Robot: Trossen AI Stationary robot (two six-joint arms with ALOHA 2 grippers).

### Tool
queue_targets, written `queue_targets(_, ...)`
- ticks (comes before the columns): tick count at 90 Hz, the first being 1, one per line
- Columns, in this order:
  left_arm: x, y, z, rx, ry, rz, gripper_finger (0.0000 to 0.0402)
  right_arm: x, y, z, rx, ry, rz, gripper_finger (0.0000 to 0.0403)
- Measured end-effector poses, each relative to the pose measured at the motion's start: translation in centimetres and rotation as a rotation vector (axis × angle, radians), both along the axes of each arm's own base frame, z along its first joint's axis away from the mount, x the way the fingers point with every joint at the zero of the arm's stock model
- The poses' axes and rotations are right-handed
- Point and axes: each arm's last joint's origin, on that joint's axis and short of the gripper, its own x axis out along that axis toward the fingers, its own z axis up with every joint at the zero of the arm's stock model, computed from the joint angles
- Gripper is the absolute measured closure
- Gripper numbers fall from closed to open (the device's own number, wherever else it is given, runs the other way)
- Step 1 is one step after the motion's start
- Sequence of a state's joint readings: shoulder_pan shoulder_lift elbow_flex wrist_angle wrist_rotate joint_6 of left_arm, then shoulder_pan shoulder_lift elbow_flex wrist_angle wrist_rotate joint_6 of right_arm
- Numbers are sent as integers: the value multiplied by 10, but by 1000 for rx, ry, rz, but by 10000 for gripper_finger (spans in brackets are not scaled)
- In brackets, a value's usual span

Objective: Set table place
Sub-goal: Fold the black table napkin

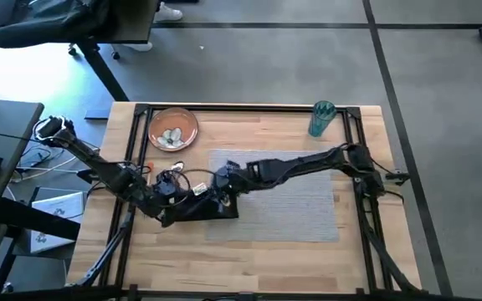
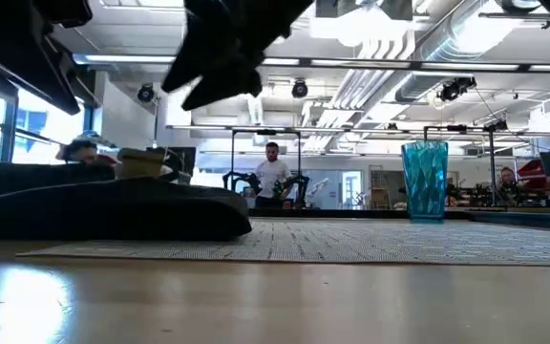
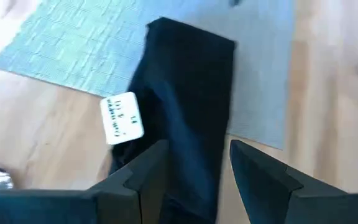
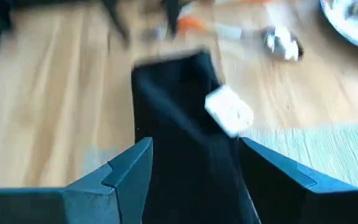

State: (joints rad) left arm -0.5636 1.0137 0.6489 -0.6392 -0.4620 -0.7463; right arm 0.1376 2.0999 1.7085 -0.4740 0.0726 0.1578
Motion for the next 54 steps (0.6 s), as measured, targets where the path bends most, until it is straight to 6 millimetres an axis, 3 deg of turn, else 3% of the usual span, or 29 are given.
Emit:
queue_targets(24, 24, 17, -30, 66, 198, 97, 245, -24, 15, -69, -18, -2, -36, 187)
queue_targets(44, 37, 29, -47, 56, 315, 92, 245, -33, 15, -89, 15, -32, -79, 187)
queue_targets(54, 40, 33, -51, 63, 342, 85, 245, -33, 14, -89, 19, -53, -82, 187)
